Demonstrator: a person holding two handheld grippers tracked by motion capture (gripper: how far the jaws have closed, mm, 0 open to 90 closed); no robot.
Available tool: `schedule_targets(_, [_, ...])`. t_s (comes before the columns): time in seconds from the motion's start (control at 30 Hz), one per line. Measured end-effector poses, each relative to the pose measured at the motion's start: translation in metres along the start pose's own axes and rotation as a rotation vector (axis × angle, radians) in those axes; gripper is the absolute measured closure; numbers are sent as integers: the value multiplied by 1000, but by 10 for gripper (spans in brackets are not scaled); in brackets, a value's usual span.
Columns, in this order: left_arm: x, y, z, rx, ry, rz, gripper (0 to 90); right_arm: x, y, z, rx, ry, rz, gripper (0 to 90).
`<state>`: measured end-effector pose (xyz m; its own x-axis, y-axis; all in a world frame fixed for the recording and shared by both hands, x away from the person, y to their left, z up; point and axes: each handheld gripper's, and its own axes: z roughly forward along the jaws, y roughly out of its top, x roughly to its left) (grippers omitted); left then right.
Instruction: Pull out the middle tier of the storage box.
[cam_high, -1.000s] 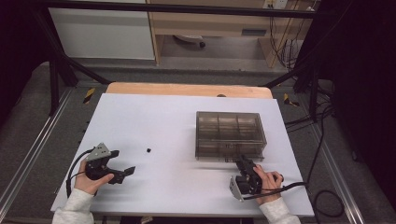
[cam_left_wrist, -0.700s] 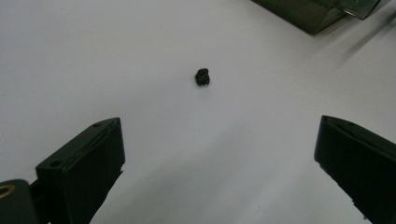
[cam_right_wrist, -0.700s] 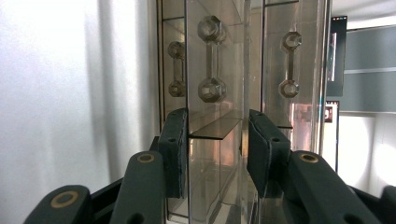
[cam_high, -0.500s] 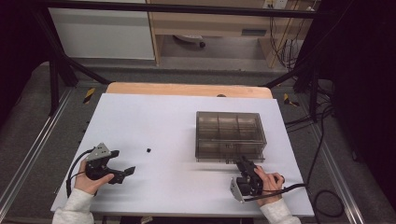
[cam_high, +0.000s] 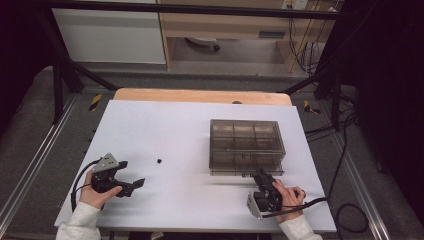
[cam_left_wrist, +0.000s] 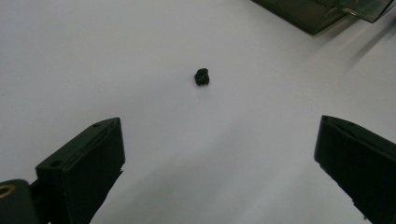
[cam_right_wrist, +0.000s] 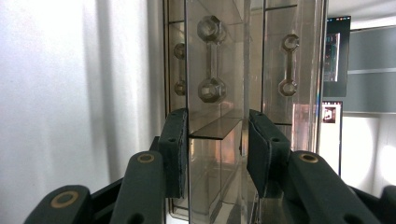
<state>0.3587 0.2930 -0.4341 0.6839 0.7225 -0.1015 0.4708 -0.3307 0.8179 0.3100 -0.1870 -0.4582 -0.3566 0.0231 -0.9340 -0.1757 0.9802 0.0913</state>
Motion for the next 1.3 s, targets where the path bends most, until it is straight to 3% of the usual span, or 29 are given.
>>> schedule_targets(1.3, [0,0,1,4,0,1,11,5,4,-17,-6,15,10,622])
